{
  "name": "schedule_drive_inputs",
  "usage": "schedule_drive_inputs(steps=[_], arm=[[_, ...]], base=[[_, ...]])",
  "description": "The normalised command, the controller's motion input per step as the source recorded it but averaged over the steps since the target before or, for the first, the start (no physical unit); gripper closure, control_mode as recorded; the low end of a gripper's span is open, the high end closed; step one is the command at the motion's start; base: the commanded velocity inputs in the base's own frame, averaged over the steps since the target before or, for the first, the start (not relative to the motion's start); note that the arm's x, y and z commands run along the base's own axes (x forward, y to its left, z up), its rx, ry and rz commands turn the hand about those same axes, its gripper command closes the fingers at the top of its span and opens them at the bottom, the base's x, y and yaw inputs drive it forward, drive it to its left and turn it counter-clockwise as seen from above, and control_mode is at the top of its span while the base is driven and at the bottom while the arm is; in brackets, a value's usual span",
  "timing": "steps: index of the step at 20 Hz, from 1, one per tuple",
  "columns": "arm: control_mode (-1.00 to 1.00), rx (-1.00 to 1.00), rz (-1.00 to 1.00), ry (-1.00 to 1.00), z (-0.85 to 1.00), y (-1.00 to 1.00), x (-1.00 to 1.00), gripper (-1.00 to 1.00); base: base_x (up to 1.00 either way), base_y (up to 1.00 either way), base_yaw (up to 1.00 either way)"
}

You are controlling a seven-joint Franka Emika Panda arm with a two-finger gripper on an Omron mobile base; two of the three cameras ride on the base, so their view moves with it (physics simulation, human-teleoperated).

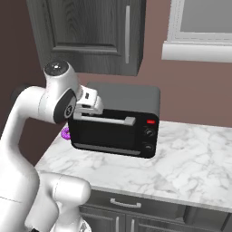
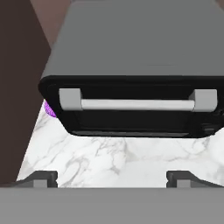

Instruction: Pick the dish brush and spray from the cabinet and place them on the counter.

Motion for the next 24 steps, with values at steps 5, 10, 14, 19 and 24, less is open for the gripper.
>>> schedule_drive_inputs(steps=[5,10,14,19,24], arm=[[-1.0,0.0,0.0,-0.27,0.31,-0.13,-0.45,-1.0],[-1.0,0.0,0.0,-0.34,0.37,-0.13,-0.45,-1.0],[-1.0,0.0,0.0,-0.33,0.39,-0.16,-0.44,-1.0],[-1.0,0.0,0.0,-0.24,0.33,-0.12,-0.29,-1.0],[-1.0,0.0,0.0,-0.23,0.35,-0.11,-0.21,-1.0]], base=[[0.0,0.0,0.0],[0.0,0.0,0.0],[0.0,0.0,0.0],[0.0,0.0,0.0],[0.0,0.0,0.0]])
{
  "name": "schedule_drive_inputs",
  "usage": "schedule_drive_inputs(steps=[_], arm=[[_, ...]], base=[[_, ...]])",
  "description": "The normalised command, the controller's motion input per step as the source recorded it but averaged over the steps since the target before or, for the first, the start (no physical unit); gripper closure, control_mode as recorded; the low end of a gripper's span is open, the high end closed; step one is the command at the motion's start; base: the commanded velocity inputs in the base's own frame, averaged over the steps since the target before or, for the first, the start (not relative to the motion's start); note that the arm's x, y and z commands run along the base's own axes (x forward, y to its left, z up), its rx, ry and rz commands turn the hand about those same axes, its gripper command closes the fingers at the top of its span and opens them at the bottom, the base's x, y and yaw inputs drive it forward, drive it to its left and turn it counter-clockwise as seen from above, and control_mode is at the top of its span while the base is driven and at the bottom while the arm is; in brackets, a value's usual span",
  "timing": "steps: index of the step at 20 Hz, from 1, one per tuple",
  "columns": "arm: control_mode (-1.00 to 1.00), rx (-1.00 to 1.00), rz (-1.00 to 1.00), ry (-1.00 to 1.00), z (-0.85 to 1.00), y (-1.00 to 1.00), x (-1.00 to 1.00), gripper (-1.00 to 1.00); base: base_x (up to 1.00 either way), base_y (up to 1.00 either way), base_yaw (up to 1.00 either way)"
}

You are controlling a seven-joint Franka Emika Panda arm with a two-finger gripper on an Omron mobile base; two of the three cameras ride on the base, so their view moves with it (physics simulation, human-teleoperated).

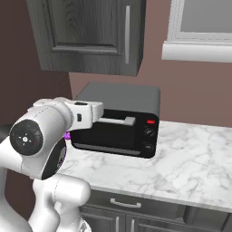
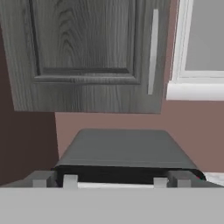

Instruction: Pick the dish brush and spray from the cabinet and place them on the counter.

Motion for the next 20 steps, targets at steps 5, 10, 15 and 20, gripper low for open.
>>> schedule_drive_inputs(steps=[5,10,15,20], arm=[[-1.0,0.01,0.0,-0.13,0.34,-0.11,-0.04,-1.0],[-1.0,0.01,0.0,-0.06,0.24,-0.08,0.0,-1.0],[-1.0,0.0,0.0,-0.01,0.14,-0.1,0.05,-1.0],[-1.0,0.0,0.0,-0.07,0.13,-0.09,0.04,-1.0]], base=[[0.0,0.0,0.0],[0.0,0.0,0.0],[0.0,0.0,0.0],[0.0,0.0,0.0]])
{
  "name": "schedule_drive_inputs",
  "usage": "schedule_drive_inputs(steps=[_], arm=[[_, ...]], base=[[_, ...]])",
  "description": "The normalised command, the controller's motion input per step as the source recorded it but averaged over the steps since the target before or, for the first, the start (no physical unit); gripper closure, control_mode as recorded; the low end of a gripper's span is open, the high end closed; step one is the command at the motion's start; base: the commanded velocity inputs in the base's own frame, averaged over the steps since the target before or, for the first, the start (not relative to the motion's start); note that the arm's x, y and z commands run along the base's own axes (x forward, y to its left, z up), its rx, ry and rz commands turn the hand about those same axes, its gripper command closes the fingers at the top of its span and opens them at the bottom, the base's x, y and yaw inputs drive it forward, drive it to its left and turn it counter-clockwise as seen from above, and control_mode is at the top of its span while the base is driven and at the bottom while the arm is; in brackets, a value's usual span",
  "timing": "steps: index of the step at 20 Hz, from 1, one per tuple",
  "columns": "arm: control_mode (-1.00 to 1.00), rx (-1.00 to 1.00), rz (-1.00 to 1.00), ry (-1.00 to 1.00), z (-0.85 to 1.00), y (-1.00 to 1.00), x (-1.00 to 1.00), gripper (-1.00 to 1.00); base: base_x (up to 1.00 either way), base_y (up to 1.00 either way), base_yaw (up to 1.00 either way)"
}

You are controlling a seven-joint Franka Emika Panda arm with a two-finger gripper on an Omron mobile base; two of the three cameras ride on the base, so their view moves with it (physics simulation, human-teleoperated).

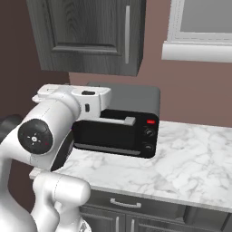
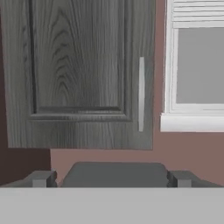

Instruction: Pick the dish brush and spray from the cabinet and place them on the counter.

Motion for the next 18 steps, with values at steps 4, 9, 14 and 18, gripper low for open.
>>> schedule_drive_inputs(steps=[4,9,14,18], arm=[[-1.0,0.0,0.0,-0.18,0.09,0.0,0.0,-1.0],[-1.0,0.0,0.0,-0.16,0.09,0.0,0.02,-1.0],[-1.0,0.0,0.0,-0.03,0.17,0.0,0.09,-1.0],[-1.0,0.01,0.0,0.0,0.22,-0.02,0.13,-1.0]], base=[[0.0,0.0,0.0],[0.0,0.0,0.0],[0.0,0.0,0.0],[0.0,0.0,0.0]])
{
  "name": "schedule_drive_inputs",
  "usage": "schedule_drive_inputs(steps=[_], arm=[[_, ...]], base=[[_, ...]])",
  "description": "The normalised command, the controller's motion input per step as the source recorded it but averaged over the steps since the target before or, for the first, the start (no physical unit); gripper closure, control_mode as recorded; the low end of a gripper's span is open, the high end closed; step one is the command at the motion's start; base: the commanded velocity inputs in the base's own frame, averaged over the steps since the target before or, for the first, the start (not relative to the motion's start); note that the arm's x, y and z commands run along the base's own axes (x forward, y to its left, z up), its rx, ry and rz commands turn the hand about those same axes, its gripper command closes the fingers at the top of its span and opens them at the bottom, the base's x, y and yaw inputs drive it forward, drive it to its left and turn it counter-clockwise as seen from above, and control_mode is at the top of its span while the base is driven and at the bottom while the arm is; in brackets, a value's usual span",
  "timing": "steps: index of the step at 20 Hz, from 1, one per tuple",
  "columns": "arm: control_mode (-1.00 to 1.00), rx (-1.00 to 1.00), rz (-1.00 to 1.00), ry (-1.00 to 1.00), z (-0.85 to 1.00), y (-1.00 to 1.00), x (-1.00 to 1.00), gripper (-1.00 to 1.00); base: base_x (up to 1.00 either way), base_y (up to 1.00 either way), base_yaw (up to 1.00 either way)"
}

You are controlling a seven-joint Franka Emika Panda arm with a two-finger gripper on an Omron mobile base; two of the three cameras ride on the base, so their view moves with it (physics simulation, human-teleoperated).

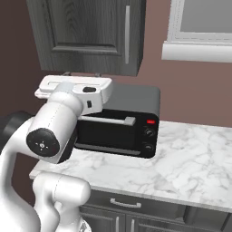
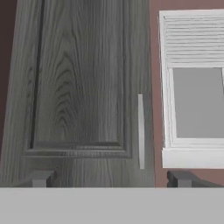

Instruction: Pick the dish brush and spray from the cabinet and place them on the counter.

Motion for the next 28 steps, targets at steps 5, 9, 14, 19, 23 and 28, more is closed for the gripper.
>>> schedule_drive_inputs(steps=[5,9,14,19,23,28], arm=[[-1.0,0.0,0.0,0.0,0.16,-0.06,0.07,-1.0],[-1.0,0.0,0.0,-0.03,0.0,-0.06,0.12,-1.0],[-1.0,0.0,0.0,-0.05,0.0,-0.06,0.13,-1.0],[-1.0,0.0,0.0,-0.05,0.0,-0.02,0.2,-1.0],[-1.0,0.0,0.0,-0.03,0.0,-0.03,0.22,-1.0],[-1.0,0.01,0.0,0.0,0.0,-0.1,0.28,-1.0]], base=[[0.0,0.0,0.0],[0.0,0.0,0.0],[0.0,0.0,0.0],[0.0,0.0,0.0],[0.0,0.0,0.0],[0.0,0.0,0.0]])
